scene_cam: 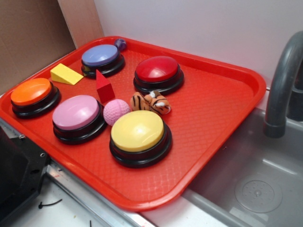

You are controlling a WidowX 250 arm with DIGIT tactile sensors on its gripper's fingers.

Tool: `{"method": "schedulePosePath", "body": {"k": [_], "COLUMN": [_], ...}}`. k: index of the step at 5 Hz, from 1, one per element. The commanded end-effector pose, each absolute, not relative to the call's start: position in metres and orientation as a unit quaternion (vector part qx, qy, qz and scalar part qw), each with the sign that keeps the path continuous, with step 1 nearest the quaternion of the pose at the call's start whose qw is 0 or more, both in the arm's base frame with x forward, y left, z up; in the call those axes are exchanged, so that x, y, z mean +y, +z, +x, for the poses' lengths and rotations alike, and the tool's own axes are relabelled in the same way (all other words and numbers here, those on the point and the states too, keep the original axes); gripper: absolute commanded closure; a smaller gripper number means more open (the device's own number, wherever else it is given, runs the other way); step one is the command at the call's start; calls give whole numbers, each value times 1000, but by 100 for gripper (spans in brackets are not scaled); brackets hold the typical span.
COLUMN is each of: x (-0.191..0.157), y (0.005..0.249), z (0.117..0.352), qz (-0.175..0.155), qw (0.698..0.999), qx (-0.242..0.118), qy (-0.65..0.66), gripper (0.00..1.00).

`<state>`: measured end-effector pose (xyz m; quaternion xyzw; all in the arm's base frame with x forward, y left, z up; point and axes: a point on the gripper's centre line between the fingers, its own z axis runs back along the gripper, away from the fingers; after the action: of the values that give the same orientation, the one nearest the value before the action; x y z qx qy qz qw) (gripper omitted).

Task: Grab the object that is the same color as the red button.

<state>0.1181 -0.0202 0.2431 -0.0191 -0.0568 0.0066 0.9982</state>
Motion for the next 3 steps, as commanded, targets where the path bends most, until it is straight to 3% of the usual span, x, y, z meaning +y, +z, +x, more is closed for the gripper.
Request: {"method": "schedulePosePath", "body": {"k": [1, 3], "x": [-20, -7], "y": [243, 231], "z": [118, 142], "qz": [-19, -67], "qw": [998, 975], "qx": [-57, -94], "qy": [7, 190], "gripper": [0, 0]}}
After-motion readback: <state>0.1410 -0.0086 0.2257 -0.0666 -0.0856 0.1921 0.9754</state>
